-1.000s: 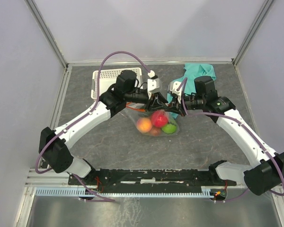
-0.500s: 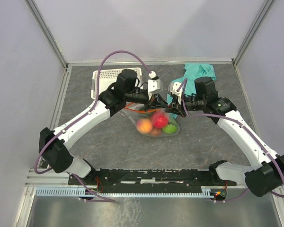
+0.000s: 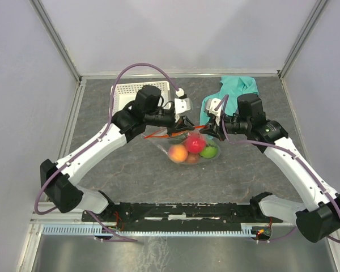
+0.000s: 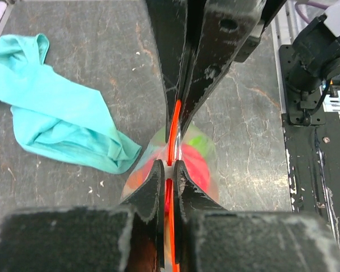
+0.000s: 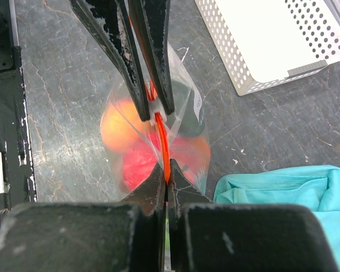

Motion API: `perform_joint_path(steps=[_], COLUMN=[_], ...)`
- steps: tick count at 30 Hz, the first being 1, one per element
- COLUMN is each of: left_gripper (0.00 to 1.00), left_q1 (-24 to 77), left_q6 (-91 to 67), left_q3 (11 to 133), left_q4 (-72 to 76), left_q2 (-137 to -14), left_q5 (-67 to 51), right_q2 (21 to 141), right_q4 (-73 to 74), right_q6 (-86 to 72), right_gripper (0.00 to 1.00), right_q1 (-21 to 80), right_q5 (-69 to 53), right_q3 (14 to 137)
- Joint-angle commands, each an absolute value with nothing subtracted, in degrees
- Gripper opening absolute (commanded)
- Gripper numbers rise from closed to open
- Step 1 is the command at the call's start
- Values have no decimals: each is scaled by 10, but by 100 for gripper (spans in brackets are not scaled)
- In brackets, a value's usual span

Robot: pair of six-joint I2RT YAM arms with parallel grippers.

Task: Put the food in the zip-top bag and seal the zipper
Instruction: Zip the zipper food storage bag at the center of the board.

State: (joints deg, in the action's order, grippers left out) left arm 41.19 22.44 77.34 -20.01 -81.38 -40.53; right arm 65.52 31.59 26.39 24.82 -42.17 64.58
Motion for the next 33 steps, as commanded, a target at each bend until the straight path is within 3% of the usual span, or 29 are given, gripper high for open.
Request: perform_joint_path(steps=[1,33], left_gripper=[3,3], left_q1=[405,353], left_q6=[257,217], left_q3=[760,608], left_q4=[-253,-304], left_q2=[-783,-662], left_q5=[-355,-267], right_q2=[626,623], right_q4=[267,229], right_q6=[250,209], right_gripper=[2,2], right_q1=[248,242], right_q5=[-409,-320], right_q3=[639,615])
